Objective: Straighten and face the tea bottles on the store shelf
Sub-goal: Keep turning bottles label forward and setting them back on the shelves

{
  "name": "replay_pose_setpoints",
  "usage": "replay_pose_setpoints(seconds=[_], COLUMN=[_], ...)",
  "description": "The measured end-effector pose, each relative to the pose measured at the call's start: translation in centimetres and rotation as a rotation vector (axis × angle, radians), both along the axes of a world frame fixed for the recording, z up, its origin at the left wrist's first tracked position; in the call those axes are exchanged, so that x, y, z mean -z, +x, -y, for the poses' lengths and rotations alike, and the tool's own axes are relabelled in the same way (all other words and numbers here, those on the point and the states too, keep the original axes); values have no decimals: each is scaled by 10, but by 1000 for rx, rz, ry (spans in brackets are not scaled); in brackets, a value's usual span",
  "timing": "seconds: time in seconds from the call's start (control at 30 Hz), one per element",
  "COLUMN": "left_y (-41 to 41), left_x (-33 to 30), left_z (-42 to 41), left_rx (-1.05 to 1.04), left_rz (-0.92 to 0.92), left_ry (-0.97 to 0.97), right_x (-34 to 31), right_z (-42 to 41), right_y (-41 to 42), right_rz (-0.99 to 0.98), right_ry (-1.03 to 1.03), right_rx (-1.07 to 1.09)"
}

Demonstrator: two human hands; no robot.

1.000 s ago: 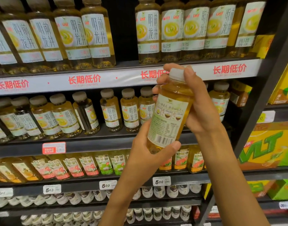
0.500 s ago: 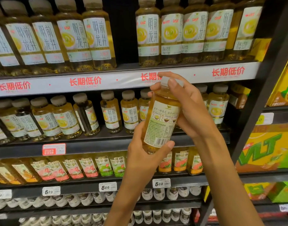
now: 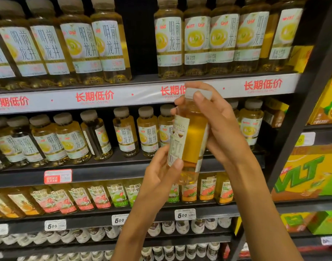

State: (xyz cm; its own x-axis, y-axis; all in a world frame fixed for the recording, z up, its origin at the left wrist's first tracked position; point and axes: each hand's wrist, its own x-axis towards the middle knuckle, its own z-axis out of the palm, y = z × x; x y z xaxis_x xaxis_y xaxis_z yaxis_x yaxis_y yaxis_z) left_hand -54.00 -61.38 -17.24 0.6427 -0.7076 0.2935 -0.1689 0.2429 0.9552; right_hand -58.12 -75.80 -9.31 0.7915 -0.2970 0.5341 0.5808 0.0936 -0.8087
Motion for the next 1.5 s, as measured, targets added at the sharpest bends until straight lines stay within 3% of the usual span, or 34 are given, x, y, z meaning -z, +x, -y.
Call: replay_pose_setpoints(seconds=[0.17,0.3,0.43,0.6,0.7,0.83,1.07,1.3,1.5], left_y=[-2,3,7,9,3,0,-5,-10,-12], left_x=[-1,0,-8,-2,-7,-12,-18,-29,-29], left_z=[12,8,8,8,5,7,0,-8,-12], left_rx=[-75,-11,232,10,27,37,321,464,445], left_rz=[111,-67,-326,-201,-55,-107,-466,-549,-556], left_ry=[-47,-93,-113,4,21,19,-99,-177,-148], right_x=[-5,-8,-6,-4,-5,-8,-2,20,28], right_z=[-10,-8,-7,-4,-5,-6,2,1,2], right_y=[2,5,12,13,12,8,13,22,22], right_rz=[-76,-72,-54,-47,-72,-91,-243,-486,-568], right_ry=[-137,-76,91,49,-65,-126,186,430,328], right_rx=[201,56,-153,-36,72,81,-252,-335,-319])
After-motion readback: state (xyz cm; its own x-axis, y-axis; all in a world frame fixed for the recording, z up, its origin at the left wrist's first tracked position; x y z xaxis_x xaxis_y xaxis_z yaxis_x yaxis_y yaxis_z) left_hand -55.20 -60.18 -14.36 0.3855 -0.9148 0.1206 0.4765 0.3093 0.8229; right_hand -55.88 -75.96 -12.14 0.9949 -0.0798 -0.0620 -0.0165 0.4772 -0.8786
